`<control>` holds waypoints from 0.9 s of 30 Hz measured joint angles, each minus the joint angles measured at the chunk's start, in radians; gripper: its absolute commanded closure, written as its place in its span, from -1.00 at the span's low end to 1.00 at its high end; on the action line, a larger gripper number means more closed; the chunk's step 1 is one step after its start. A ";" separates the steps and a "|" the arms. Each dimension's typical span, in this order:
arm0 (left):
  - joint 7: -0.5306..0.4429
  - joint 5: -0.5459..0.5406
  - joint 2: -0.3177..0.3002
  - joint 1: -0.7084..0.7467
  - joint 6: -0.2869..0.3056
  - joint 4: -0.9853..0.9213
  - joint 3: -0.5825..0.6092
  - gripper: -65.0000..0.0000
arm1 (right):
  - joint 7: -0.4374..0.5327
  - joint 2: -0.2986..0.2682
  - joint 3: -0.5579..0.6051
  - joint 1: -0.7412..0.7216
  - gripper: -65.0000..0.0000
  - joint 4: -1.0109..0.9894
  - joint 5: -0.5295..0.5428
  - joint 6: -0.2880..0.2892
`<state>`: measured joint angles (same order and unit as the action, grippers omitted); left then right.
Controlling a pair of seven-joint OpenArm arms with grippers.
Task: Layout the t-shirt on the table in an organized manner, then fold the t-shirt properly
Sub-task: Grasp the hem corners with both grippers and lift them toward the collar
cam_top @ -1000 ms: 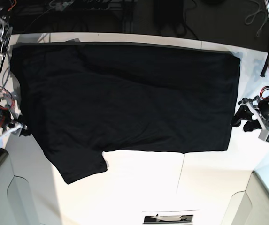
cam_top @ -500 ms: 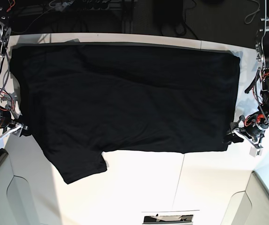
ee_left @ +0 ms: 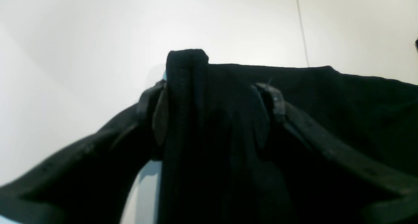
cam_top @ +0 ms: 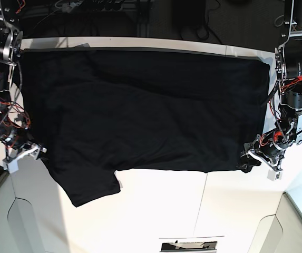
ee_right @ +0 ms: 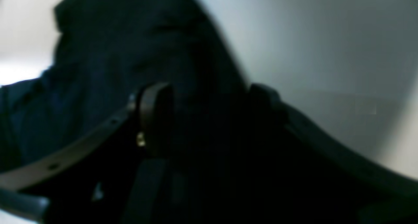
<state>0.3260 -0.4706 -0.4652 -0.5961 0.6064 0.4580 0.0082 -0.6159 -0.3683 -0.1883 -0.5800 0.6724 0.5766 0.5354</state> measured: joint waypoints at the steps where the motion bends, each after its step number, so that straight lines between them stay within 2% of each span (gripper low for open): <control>1: 0.006 -0.001 0.000 0.000 0.000 0.000 0.000 -0.24 | 0.003 0.014 0.000 0.000 -0.12 0.000 -0.001 0.004; 8: 0.013 -0.001 -0.008 0.000 0.002 0.000 0.000 -0.21 | 0.009 0.059 -0.001 -0.002 -0.12 0.002 -0.016 0.022; 9: 0.013 -0.001 -0.008 0.000 0.002 0.000 0.000 -0.08 | 0.010 0.061 -0.001 -0.002 -0.12 0.002 -0.016 0.022; 10: 0.013 0.001 -0.008 0.000 -0.001 0.000 0.000 0.12 | 0.010 0.062 -0.001 -0.002 -0.04 0.002 -0.016 0.022; 11: 0.017 0.009 -0.009 0.000 -0.005 0.000 0.000 0.36 | 0.010 0.064 -0.001 -0.002 0.15 0.002 -0.016 0.022; 13: 0.020 0.011 -0.011 0.003 -0.011 0.000 0.000 0.84 | 0.000 0.064 -0.001 -0.001 0.70 0.002 -0.026 0.020; 14: 0.021 0.008 -0.013 0.003 -0.011 -0.001 0.000 1.00 | 0.001 0.066 -0.001 0.001 0.97 0.002 -0.035 0.018; 16: 0.025 0.010 -0.013 0.003 0.008 0.000 0.000 1.00 | 0.001 0.067 -0.001 0.001 1.00 0.002 -0.040 0.019; 18: 0.047 0.008 -0.015 0.006 0.072 0.008 0.000 1.00 | -0.002 0.067 -0.001 0.000 1.00 0.002 -0.042 0.019; 20: 0.080 -0.047 -0.017 0.014 0.079 0.025 0.002 1.00 | -0.016 0.066 -0.001 0.000 1.00 0.019 -0.045 0.018; 23: 0.196 -0.138 -0.030 0.022 0.076 0.085 0.005 1.00 | -0.082 0.060 0.000 0.002 1.00 0.073 -0.061 0.019; 27: 0.355 -0.294 -0.080 0.019 0.076 0.204 0.005 1.00 | -0.160 0.035 0.001 0.013 1.00 0.167 -0.053 0.023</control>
<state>0.6811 -0.7643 -0.5453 -0.5770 0.6823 0.6617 0.0132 -0.7761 -0.3336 -0.1871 -0.5671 0.8398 0.5236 0.5583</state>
